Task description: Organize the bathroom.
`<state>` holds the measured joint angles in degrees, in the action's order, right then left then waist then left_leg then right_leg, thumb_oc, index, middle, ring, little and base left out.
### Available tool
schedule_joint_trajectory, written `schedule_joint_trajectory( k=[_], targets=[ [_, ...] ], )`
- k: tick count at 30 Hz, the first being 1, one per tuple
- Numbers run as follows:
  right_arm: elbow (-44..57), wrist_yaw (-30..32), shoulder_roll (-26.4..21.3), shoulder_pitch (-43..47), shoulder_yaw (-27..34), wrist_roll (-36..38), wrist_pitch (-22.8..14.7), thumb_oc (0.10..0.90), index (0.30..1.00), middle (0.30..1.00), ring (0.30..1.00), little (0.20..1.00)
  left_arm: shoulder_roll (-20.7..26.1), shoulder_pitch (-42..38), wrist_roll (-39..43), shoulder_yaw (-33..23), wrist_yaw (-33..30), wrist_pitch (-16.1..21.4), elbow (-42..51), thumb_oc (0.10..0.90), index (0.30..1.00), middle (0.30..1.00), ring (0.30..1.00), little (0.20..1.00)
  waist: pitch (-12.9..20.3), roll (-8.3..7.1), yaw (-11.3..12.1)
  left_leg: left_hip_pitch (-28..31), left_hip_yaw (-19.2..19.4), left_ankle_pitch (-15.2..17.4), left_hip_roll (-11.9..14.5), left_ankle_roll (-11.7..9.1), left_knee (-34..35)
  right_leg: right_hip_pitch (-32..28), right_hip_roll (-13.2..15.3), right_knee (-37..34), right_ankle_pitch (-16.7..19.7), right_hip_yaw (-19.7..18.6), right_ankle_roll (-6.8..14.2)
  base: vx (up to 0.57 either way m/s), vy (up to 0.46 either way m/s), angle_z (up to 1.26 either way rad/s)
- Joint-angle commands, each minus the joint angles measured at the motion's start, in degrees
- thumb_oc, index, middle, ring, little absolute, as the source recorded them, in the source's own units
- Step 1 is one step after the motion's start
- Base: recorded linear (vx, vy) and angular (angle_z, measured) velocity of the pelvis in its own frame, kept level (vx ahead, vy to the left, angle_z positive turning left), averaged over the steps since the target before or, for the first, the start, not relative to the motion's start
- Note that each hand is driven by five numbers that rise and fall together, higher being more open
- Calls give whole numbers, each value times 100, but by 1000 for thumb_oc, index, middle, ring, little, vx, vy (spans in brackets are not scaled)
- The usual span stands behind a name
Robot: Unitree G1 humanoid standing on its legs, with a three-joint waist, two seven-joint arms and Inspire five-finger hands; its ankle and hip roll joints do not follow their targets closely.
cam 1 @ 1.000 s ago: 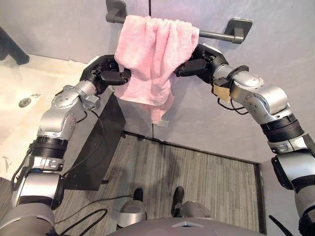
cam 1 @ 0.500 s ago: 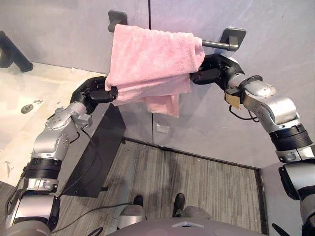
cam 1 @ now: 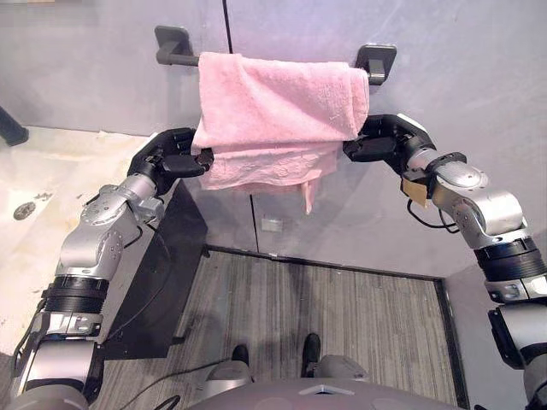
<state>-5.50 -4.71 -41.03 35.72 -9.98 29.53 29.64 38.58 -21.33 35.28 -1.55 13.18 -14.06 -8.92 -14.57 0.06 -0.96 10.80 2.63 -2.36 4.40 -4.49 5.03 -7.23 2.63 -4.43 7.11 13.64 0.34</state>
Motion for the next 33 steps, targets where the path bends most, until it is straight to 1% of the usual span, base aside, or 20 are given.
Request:
schedule_joint_trajectory(
  k=[1,2,3,4,5,11,22,24,25,26,28,29,32,33],
  targets=[
    [-127,371,-798,128,452,-302,-606,605,608,608,608,608,350,306,-41,-452,-72,504,-150,445,368,368,368,368,970,75,138,57,439,230,-46,-33,-3,-258,129,334,-1011,-329,589,0,0,0],
    [-114,346,-747,140,432,-392,-657,800,900,900,900,900,328,308,-38,-422,-63,554,-190,502,453,453,453,453,965,81,136,60,442,229,-45,-34,-3,-257,129,333,-1008,-334,590,0,0,0],
    [-114,346,-747,140,432,-392,-657,800,900,900,900,900,328,308,-38,-422,-63,554,-190,502,453,453,453,453,965,81,136,60,442,229,-45,-34,-3,-257,129,333,-1008,-334,590,1,-5,-5],
    [-122,350,-746,147,406,-381,-684,800,900,900,900,900,341,306,-16,-415,-59,560,-206,558,538,538,538,538,965,85,142,60,446,224,-43,-36,-3,-260,131,330,-1005,-332,592,-3,-2,-7],
    [-101,290,-717,157,365,-360,-771,800,900,900,900,900,334,294,9,-393,-99,560,-215,800,900,900,900,900,968,90,143,58,449,222,-38,-38,-3,-254,138,337,-1009,-325,595,-4,-3,-8],
    [-51,303,-703,163,340,-396,-750,800,900,900,900,900,278,288,-10,-362,-137,510,-209,800,900,900,900,900,973,79,157,57,440,226,-46,-38,-3,-252,145,341,-1012,-298,601,-1,0,-1],
    [104,405,-595,-108,465,-460,-623,800,900,900,900,900,122,588,-99,-421,-143,454,-106,800,900,900,900,900,949,73,166,68,441,222,-57,-27,-3,-247,154,361,-1014,-287,610,-3,-1,0],
    [143,461,-514,-292,516,-862,-474,800,900,900,900,900,39,719,-137,-436,-98,339,-96,800,900,900,900,900,949,81,156,63,456,228,-52,-23,-3,-234,152,357,-1004,-277,620,-64,-22,1],
    [143,461,-514,-292,516,-862,-474,800,900,900,900,900,39,719,-137,-436,-98,339,-96,800,900,900,900,900,949,81,156,63,456,228,-52,-23,-3,-234,152,357,-1004,-277,620,-56,-23,0],
    [172,520,-482,-382,521,-1006,-397,800,900,900,900,900,-3,792,-136,-417,-109,282,-70,800,900,900,900,900,946,83,156,58,464,224,-50,-22,-3,-232,155,361,-1004,-271,624,-48,-24,0],
    [314,571,-424,-802,622,-1380,-263,800,900,900,900,900,-146,1170,-266,-474,-279,257,78,800,900,900,900,900,941,82,166,50,464,219,-65,0,-3,-226,163,344,-990,-269,637,-69,-27,1],
    [410,486,-407,-981,692,-1502,-239,800,900,900,900,900,-188,1311,-193,-532,-312,257,105,800,900,900,900,900,914,89,156,50,462,212,-65,11,-3,-213,163,356,-993,-274,628,-64,-8,1],
    [533,360,-287,-1334,765,-1971,-347,800,900,900,900,900,-334,1549,-350,-620,-234,296,92,800,900,900,900,900,838,108,140,24,480,208,-69,25,-34,-168,157,403,-1006,-302,613,-66,-9,0],
    [617,305,-225,-1585,793,-2287,-417,800,900,900,900,900,-442,1752,-383,-660,-170,308,115,800,900,900,900,900,763,118,133,7,482,212,-76,43,-41,-133,150,417,-1004,-328,608,-88,-19,0]
  ],
)
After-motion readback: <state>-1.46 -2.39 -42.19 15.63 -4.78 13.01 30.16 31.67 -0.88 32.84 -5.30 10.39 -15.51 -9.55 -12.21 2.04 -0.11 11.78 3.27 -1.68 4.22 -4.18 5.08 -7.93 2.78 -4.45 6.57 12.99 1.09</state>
